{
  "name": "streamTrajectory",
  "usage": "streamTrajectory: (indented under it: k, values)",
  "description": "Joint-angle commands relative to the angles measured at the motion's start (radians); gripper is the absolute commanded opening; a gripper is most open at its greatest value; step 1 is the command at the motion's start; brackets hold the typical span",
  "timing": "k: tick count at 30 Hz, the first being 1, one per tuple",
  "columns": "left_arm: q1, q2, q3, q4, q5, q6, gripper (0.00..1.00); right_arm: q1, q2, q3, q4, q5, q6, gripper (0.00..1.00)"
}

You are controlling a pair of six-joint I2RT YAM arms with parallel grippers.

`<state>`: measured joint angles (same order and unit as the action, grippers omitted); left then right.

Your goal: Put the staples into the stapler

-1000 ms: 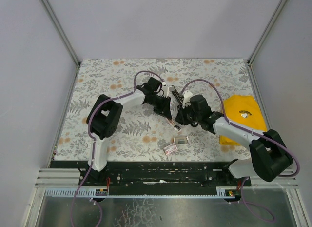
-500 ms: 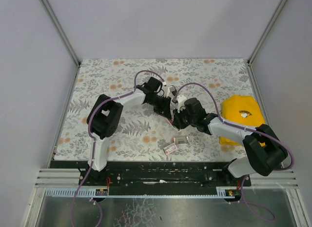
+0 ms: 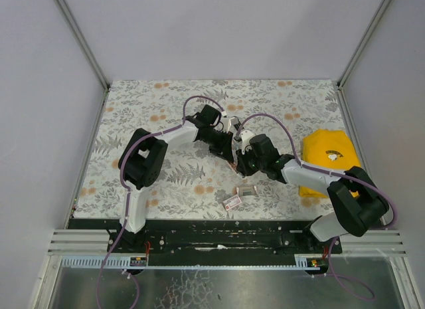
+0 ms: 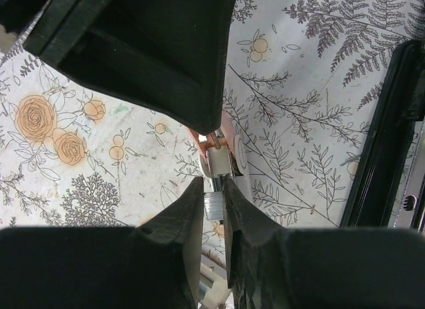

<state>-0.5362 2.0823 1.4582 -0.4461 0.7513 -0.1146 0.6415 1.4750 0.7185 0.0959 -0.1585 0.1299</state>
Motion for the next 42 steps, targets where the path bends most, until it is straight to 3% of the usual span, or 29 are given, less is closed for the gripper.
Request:
streamTrajectory:
  k: [1, 42]
  values:
    - [-0.016, 0.014, 0.014, -0.06, 0.013, 0.024, 0.0, 0.01, 0.008, 0.007, 0.027, 0.022, -0.018, 0.21]
    - [-0.024, 0.01, 0.025, -0.083, 0.002, 0.044, 0.0, 0.024, 0.039, 0.006, 0.037, 0.11, -0.052, 0.19]
